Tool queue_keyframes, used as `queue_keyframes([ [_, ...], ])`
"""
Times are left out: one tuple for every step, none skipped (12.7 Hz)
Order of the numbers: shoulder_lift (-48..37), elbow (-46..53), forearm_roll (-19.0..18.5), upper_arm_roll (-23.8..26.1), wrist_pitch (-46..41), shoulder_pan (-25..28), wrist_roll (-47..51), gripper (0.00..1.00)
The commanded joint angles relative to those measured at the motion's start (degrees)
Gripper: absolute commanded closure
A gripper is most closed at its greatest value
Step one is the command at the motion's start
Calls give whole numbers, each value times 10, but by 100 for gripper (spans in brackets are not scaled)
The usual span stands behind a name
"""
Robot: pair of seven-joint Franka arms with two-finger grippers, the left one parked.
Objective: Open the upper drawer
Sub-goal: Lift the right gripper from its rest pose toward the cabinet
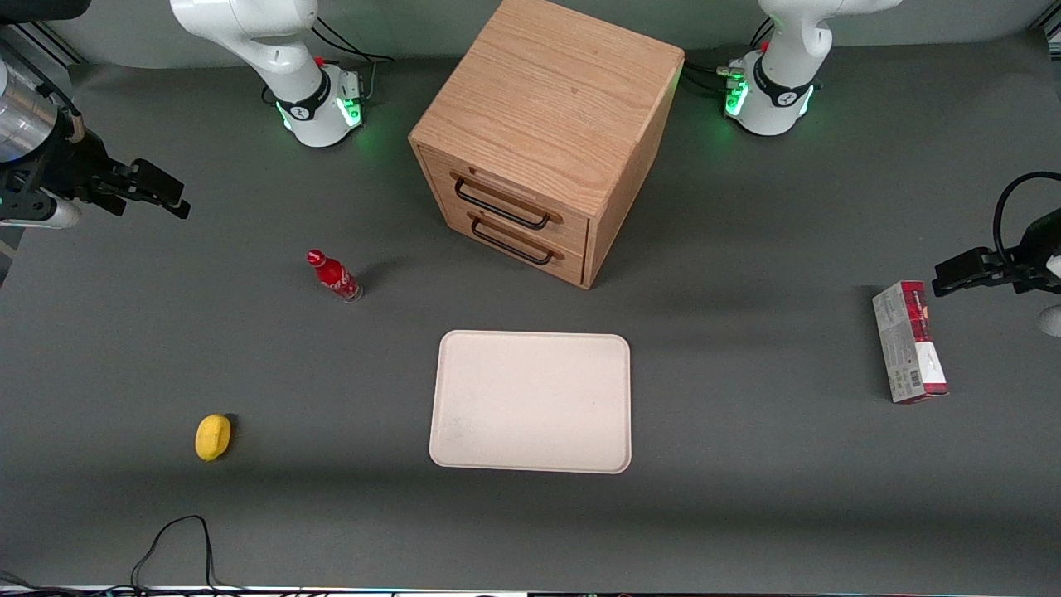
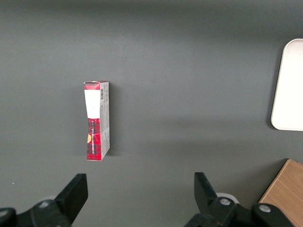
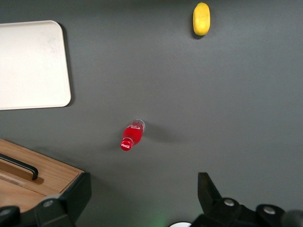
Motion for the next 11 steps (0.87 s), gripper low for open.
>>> queue_keyframes([
  [4,5,-9,-1,-10,1,-12,0],
  [7,8,-5,1,-10,1,-7,0],
  [26,27,-4,4,-10,1,-9,0],
  [53,60,0,16,-14,4,-17,0],
  [83,107,19,55,-51,4,-21,0],
  [113,168,43,95,-81,5,-18,0],
  [138,210,47,139,-102,5,-21,0],
  [157,233,48,179,-105,5,-23,0],
  [166,243,46,217,-104,6,-22,0],
  [175,254,44,253,-101,7,-22,0],
  [191,264,44,285,-99,7,-24,0],
])
